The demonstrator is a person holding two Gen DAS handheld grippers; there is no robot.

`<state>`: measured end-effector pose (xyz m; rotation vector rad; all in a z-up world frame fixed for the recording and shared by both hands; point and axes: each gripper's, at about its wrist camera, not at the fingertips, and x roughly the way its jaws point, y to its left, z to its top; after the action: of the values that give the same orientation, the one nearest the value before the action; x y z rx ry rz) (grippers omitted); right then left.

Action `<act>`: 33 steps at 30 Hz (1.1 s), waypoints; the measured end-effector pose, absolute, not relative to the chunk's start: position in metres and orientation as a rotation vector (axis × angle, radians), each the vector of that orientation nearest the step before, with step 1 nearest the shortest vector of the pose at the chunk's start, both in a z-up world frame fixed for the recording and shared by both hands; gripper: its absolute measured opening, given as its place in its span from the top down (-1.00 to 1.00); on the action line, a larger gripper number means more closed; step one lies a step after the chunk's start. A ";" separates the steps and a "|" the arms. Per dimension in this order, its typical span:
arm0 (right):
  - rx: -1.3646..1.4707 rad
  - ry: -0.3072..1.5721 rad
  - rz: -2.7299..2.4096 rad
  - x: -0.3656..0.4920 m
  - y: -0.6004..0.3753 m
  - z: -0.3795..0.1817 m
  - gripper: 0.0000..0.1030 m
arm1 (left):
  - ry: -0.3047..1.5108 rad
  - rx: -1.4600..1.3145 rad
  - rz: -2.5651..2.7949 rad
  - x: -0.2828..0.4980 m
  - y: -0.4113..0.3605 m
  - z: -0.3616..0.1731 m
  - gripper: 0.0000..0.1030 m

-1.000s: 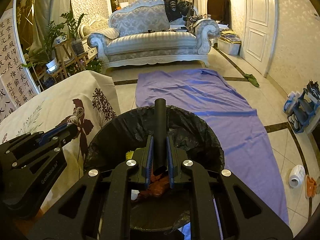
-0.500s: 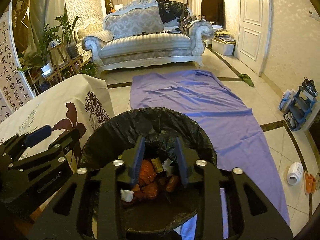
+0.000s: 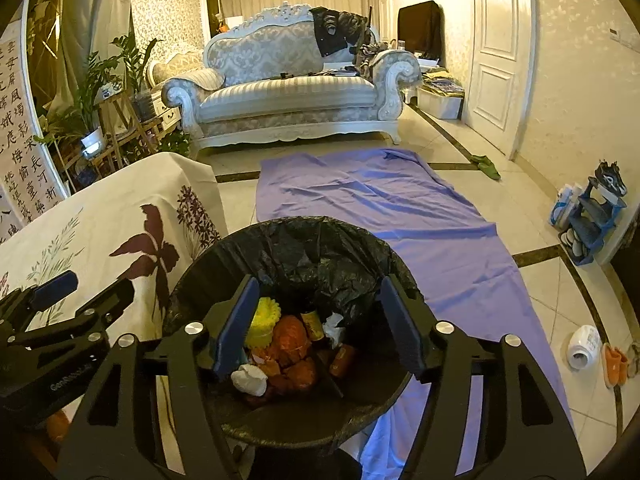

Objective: Collect trash

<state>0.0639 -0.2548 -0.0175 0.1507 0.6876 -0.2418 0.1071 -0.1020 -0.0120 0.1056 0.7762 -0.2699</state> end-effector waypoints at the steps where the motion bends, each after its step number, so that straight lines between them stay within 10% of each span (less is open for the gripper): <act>1: 0.149 0.686 -0.239 0.062 -0.253 -0.017 -0.26 | 0.776 0.103 -0.267 0.105 -0.100 -0.012 -0.59; 33: 0.084 0.612 -0.203 -0.005 -0.196 0.019 -0.42 | 0.707 0.082 -0.180 0.032 -0.034 0.010 -0.65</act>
<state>-0.0052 -0.1957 0.0189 0.0839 0.6120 -0.2030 0.0317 -0.0335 0.0100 0.0823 0.7068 -0.1798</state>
